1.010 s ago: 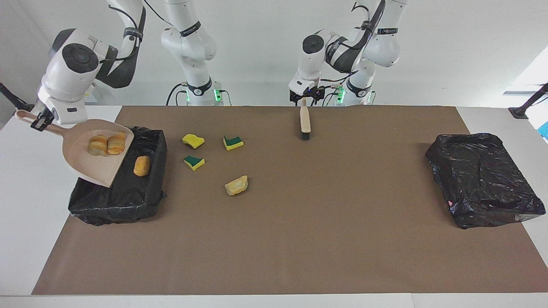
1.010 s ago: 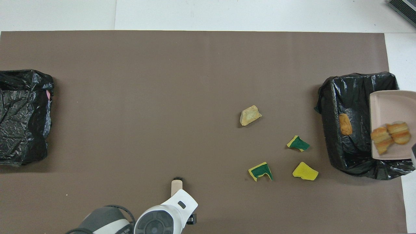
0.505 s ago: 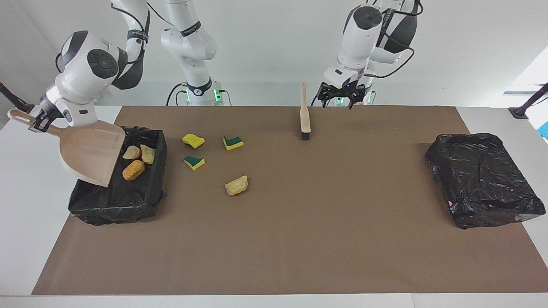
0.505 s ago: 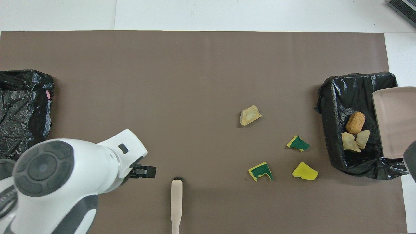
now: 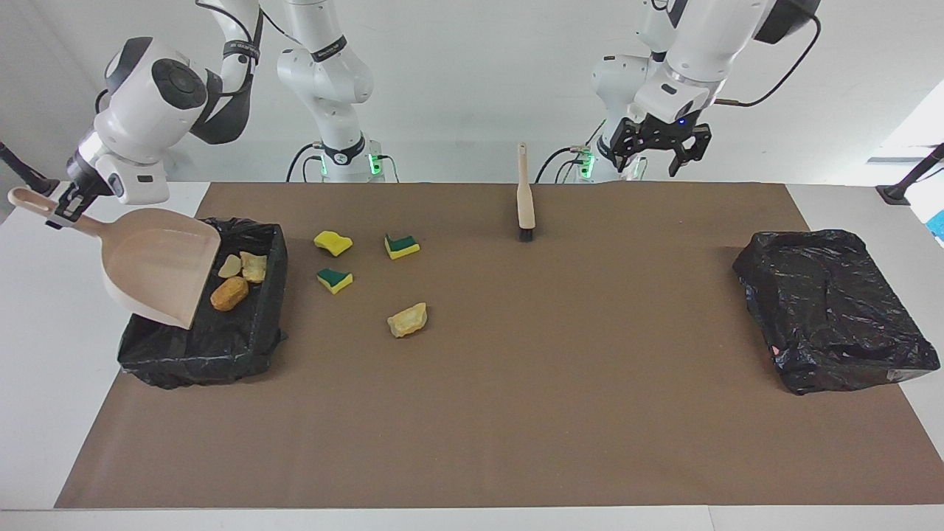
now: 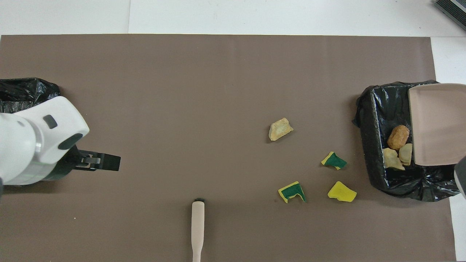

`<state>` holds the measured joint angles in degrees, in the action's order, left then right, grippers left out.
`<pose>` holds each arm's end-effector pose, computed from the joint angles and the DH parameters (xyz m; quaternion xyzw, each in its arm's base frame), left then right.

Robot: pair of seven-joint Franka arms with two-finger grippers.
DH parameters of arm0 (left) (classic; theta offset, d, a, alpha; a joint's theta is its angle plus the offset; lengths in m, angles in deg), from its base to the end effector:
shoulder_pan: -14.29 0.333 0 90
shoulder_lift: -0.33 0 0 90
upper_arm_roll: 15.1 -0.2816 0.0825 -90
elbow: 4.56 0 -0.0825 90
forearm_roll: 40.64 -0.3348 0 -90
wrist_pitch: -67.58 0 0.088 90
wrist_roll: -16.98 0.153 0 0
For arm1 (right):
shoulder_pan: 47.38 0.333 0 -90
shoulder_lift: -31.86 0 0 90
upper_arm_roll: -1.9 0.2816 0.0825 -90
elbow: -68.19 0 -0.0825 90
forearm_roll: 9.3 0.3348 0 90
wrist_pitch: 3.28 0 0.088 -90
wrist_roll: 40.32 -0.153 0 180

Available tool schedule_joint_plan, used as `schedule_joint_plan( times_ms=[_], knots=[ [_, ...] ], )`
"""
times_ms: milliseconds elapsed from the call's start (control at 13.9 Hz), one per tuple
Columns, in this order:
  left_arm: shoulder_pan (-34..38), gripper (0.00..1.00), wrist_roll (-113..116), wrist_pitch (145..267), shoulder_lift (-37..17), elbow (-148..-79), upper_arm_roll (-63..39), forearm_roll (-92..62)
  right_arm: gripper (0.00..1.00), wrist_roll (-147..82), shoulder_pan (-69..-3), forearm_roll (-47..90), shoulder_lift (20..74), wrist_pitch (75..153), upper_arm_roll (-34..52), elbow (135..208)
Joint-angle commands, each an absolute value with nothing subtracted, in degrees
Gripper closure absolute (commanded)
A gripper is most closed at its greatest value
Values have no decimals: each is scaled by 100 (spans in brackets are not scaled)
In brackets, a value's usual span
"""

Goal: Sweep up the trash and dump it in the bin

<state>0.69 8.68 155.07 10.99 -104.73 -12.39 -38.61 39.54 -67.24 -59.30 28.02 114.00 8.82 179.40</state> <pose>0.4257 -0.1320 0.5543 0.9973 -0.0698 -0.0202 0.0093 0.5013 -0.1892 0.4956 0.6633 0.6311 -0.2324 0.3281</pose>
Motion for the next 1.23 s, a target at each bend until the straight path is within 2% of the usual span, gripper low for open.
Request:
schedule_joint_plan(
  times_ms=[0,288,649,865,1154],
  knots=[
    [488,0,1213,14924,491,-9468,-1167,-3958,100,3792,-6777,-4653,2817,10941,955,17796],
    [786,0,1512,14624,51,-8807,-1194,-4089,100,2082,-6777,-3298,2765,10220,1419,17814],
    [1112,0,1935,14703,68,-8753,-1194,-4152,100,-904,-6769,-2128,2791,9770,2246,17805],
    [1139,0,2163,14712,129,-8814,-1194,-4143,100,-2908,-6129,-1951,3027,9814,2370,17797],
    [1148,0,2129,14782,147,-8850,-1220,-4143,100,-5117,-5110,-1554,3685,10033,2379,17420]
  ],
)
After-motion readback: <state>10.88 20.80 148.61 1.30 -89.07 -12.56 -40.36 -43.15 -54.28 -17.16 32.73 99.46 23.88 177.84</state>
